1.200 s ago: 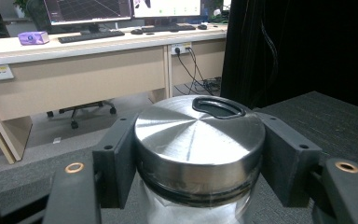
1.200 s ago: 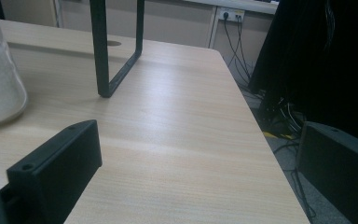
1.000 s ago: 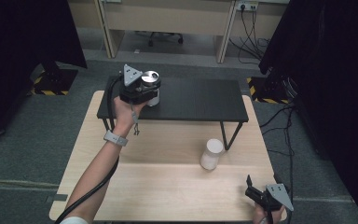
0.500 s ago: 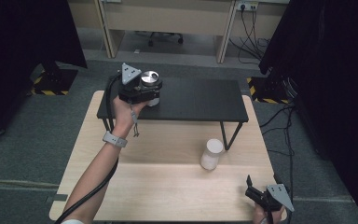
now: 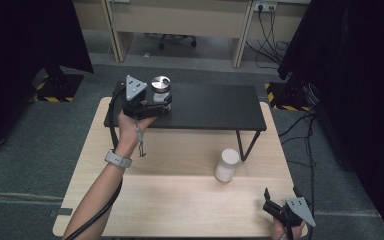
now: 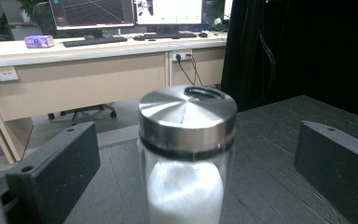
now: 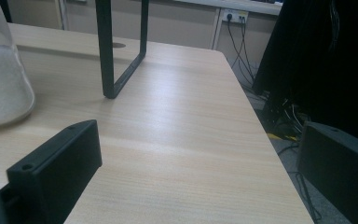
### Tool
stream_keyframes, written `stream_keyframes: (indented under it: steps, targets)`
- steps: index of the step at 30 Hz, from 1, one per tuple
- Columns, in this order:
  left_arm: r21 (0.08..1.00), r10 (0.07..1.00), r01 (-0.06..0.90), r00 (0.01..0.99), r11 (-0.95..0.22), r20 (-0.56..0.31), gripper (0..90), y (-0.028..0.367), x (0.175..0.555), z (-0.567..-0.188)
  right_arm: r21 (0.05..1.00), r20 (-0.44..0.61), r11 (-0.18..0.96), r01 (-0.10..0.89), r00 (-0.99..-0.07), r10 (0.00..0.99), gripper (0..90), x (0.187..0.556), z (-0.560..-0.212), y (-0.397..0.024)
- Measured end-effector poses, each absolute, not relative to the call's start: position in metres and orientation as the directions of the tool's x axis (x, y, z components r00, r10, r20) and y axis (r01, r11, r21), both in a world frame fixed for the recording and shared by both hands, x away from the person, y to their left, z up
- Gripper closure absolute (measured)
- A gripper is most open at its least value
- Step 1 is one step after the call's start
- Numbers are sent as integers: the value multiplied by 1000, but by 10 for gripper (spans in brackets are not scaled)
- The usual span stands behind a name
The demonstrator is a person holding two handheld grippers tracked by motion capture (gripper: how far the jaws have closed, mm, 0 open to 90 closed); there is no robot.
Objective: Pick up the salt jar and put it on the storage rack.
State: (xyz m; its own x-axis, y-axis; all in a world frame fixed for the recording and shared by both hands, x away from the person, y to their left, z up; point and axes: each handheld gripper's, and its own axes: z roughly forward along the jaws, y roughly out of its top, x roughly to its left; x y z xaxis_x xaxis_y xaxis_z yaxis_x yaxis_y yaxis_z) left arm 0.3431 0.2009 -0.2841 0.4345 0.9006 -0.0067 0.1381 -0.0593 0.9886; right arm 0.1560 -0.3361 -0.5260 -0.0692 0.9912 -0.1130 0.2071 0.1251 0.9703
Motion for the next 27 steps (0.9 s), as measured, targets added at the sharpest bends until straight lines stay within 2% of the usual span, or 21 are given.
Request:
stream_keyframes:
  steps: [27]
  targets:
    - [985,894,158,447,-72,-6,0,226,296,-304,970,-110,128,205,-94,989,2,154,-526,-340]
